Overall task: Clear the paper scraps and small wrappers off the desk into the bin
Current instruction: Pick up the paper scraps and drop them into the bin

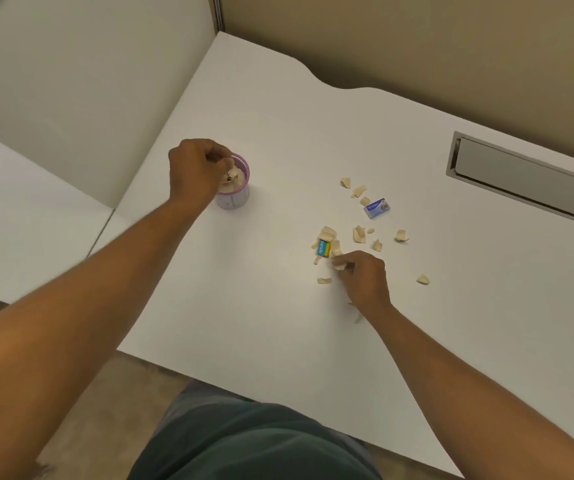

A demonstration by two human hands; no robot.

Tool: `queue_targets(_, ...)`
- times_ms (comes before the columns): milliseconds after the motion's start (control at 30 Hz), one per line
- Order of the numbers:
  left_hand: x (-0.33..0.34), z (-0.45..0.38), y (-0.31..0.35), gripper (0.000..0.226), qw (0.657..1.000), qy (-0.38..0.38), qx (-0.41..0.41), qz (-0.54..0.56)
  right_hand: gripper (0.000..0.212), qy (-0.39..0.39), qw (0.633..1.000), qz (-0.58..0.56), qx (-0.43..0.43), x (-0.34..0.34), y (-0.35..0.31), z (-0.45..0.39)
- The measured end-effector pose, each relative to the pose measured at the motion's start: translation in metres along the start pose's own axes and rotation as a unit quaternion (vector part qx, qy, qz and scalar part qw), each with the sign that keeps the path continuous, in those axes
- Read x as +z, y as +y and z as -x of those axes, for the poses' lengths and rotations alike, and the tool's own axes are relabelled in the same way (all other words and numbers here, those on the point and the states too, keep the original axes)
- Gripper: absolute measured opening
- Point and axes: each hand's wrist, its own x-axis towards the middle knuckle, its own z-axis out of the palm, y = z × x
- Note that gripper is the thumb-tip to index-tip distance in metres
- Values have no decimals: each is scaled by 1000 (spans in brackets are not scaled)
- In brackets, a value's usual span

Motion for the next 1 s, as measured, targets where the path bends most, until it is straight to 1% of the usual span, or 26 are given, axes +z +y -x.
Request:
queue_targets(100, -2, -10, -7, 12, 1000, 10, -23, 11, 33, -5, 998, -50, 36, -3, -9, -4)
queue_targets(167, -4, -10, -15, 11, 998, 21, -41, 36, 31, 4, 997, -66, 40, -5, -20, -7)
queue_targets(233, -5, -5, -21, 9, 997, 31, -43, 64, 27, 17, 996, -79, 26, -7, -36, -11)
queue_targets(300, -6, 5, -24, 10, 993, 58, -39, 95, 23, 27, 995, -101, -3, -9, -59, -16)
queue_targets(367, -4, 22, -26, 10, 992, 78, -24, 98, 21, 34, 992, -113, -37, -7, -88, -23)
queue_targets(400, -1, 33, -29, 10, 994, 77, -5, 84, 21, 36, 991, -116, -57, -5, -104, -28)
queue_targets(467, 8, 58, -34, 10, 997, 40, 55, 40, 20, 34, 987, -124, -94, 1, -139, -37)
queue_targets(533, 19, 80, -42, 10, 994, -32, 105, -16, 19, 22, 984, -120, -132, 10, -171, -47)
queue_targets(633, 35, 102, -60, 14, 973, -149, 152, -83, 21, -15, 979, -78, -187, 27, -209, -64)
queue_targets(733, 47, 114, -77, 17, 949, -230, 178, -123, 31, -51, 974, 13, -219, 42, -234, -81)
queue_targets(833, 53, 117, -82, 18, 935, -268, 183, -143, 36, -90, 960, 102, -245, 52, -248, -95)
queue_targets(1000, 57, 115, -85, 20, 922, -295, 193, -162, 27, -159, 909, 242, -301, 67, -255, -112)
